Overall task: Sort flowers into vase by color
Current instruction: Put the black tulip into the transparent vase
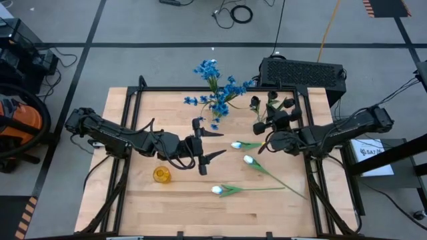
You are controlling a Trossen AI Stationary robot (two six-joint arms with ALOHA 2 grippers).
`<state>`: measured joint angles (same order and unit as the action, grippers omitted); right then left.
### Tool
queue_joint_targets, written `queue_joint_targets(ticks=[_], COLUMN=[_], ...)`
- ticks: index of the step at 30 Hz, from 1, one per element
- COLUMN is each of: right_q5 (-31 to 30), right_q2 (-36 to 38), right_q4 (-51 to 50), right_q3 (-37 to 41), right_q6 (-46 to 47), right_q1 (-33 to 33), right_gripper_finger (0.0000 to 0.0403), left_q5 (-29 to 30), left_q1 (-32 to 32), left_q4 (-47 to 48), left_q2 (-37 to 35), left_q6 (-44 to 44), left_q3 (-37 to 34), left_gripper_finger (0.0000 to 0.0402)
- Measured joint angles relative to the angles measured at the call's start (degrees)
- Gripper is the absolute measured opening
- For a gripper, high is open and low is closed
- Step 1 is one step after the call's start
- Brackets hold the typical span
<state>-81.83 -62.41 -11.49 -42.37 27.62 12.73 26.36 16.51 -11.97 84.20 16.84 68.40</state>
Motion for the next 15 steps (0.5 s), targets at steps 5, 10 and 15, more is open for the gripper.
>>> queue_joint_targets(ticks=[5, 10, 15], right_q5=[7.0, 13.3, 16.6], right_q2=[-1.1, -1.8, -1.8], right_q4=[-0.2, -0.3, -0.7], right_q3=[0.0, 0.0, 0.0], right_q6=[1.8, 3.3, 3.2], right_q1=[-2.0, -4.3, -4.9], right_gripper_finger=[0.0027, 0.0059, 0.0096], left_q5=[-0.1, -0.2, -0.2], left_q1=[0.0, 0.0, 0.0], left_q4=[0.0, -0.3, -0.5], left_q2=[0.0, 0.0, 0.0], left_q6=[0.0, 0.0, 0.0], left_q3=[0.0, 0.0, 0.0], left_gripper_finger=[0.0254, 0.0254, 0.0254])
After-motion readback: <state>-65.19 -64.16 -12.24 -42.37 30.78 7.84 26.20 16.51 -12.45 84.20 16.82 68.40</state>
